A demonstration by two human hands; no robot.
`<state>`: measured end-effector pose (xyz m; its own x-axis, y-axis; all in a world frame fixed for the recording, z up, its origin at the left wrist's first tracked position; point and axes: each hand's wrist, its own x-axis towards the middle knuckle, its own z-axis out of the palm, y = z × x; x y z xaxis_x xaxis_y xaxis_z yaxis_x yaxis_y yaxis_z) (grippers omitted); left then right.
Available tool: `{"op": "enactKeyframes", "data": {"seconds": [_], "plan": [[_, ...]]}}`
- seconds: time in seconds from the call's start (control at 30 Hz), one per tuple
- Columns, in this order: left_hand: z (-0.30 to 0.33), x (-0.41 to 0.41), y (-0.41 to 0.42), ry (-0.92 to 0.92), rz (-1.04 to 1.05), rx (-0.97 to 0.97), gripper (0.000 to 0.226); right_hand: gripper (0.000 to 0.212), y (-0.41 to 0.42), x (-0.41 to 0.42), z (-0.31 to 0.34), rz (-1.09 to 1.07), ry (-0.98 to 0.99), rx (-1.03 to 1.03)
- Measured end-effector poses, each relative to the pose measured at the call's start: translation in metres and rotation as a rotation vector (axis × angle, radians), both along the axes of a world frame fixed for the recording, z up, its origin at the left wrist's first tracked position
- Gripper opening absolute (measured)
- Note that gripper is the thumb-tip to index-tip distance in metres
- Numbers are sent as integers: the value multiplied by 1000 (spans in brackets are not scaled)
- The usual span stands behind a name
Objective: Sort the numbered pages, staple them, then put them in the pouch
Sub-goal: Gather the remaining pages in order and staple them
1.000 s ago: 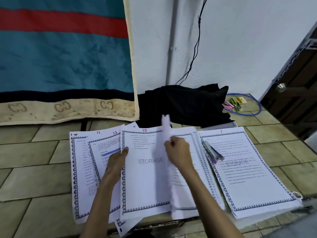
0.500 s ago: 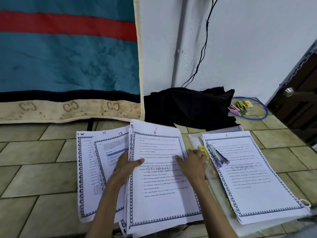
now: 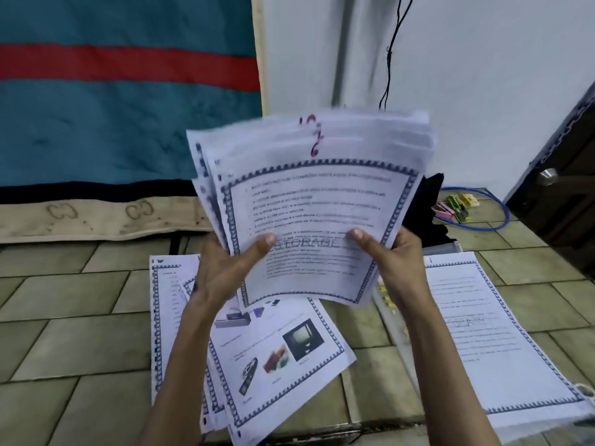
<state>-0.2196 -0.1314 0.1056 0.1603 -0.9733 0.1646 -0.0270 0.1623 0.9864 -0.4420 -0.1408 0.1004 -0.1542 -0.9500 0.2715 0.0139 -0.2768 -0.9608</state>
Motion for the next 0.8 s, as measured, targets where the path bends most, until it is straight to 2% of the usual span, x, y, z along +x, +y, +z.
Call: {"op": "enactKeyframes", "data": {"seconds": [0.17, 0.3, 0.4, 0.53, 0.67, 0.73, 0.8], "plan": [[-50, 0, 1, -55, 30, 238, 32, 18, 4, 9, -49, -58, 123, 154], [-42, 10, -5, -30, -39, 231, 26, 11, -9, -5, -47, -117, 60, 198], [-62, 20, -9, 115, -62, 371, 34, 3, -11, -11, -60, -81, 82, 281], [-107, 20, 6, 305, -80, 571, 36, 11, 3, -17, -103, -1, -36, 470], [-130, 18, 7, 334, -62, 564, 26, 13, 12, -32, -127, 21, 5, 498], [-133, 18, 5, 344, -47, 540, 28, 30, 10, -37, -131, 40, -15, 492], [-136, 20, 2, 320, -57, 516, 31, 31, 9, -38, -130, 103, -40, 504]]}}
